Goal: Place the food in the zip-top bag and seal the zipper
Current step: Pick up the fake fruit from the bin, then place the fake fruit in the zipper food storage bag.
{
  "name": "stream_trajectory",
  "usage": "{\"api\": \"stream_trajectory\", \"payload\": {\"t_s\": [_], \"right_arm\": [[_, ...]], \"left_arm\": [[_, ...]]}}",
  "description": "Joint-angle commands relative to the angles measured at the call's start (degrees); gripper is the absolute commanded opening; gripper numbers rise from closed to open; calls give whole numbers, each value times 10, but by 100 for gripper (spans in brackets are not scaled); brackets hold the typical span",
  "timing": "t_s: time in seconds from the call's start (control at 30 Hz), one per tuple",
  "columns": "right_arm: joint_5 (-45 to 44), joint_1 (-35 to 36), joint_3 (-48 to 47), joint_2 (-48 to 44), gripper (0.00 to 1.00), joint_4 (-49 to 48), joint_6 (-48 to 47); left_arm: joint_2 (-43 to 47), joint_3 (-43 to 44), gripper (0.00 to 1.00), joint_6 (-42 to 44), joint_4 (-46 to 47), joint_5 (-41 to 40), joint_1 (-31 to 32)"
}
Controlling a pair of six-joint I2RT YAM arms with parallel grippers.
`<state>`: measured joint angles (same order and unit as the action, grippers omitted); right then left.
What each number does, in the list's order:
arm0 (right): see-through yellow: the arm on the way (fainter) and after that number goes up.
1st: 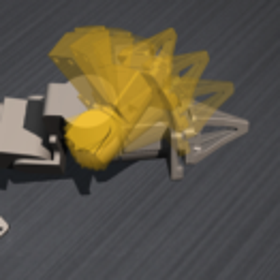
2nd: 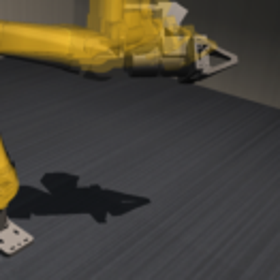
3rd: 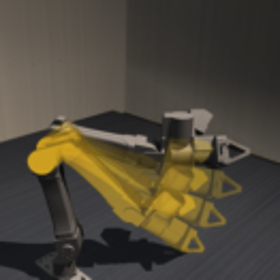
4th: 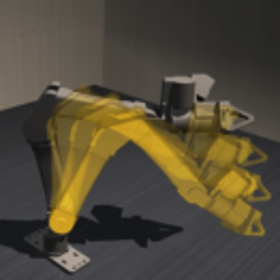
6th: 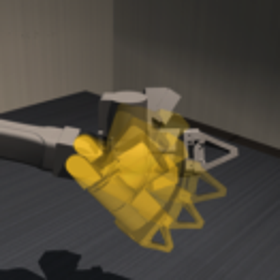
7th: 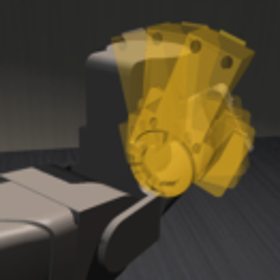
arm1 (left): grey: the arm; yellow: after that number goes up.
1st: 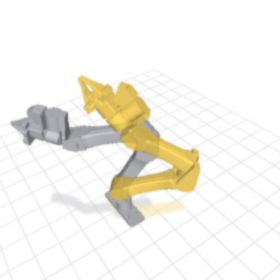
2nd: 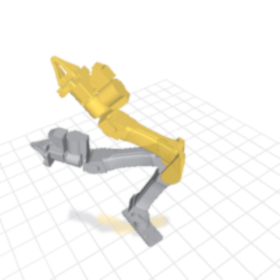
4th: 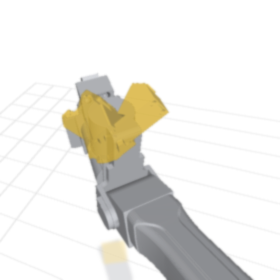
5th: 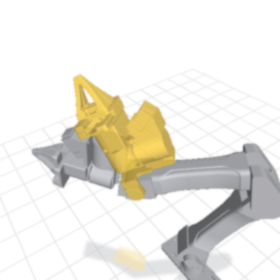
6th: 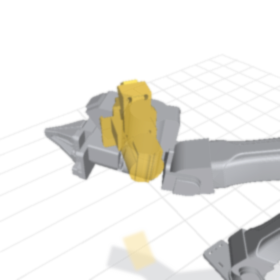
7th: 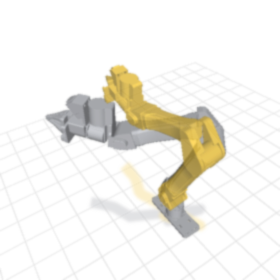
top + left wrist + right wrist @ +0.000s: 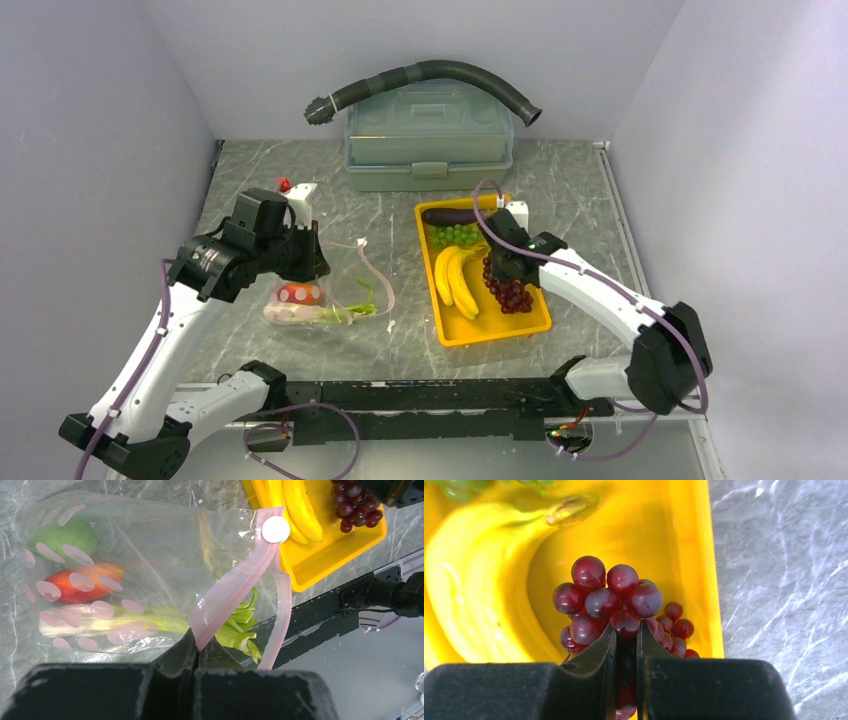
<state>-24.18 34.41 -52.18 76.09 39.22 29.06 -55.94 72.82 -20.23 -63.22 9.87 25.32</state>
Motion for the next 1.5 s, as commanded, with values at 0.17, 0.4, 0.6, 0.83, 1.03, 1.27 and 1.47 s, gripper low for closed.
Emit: {"api": "stream_trajectory", "payload": {"t_s": [0.17, 0.4, 0.6, 0.83, 1.03, 1.27, 1.47], "right_arm": [[-2, 2, -72, -105, 0, 33, -8], [38, 41, -128, -157, 0, 34, 1], [47, 128, -192, -176, 0, 15, 15], [140, 166, -214, -199, 0, -79, 29], [211, 192, -217, -192, 0, -180, 44], [238, 245, -231, -153, 0, -274, 48], [220, 286, -244, -113, 0, -329, 44]], "left_arm": [[10, 4, 0, -2, 25, 13, -2], [6, 12, 0, -1, 21, 6, -2], [3, 12, 0, -2, 21, 8, -2], [-3, 14, 0, -1, 21, 9, -2], [-4, 15, 0, -2, 22, 9, -2], [-4, 15, 0, -4, 25, 13, -2], [-5, 19, 0, -4, 22, 15, -2]]}}
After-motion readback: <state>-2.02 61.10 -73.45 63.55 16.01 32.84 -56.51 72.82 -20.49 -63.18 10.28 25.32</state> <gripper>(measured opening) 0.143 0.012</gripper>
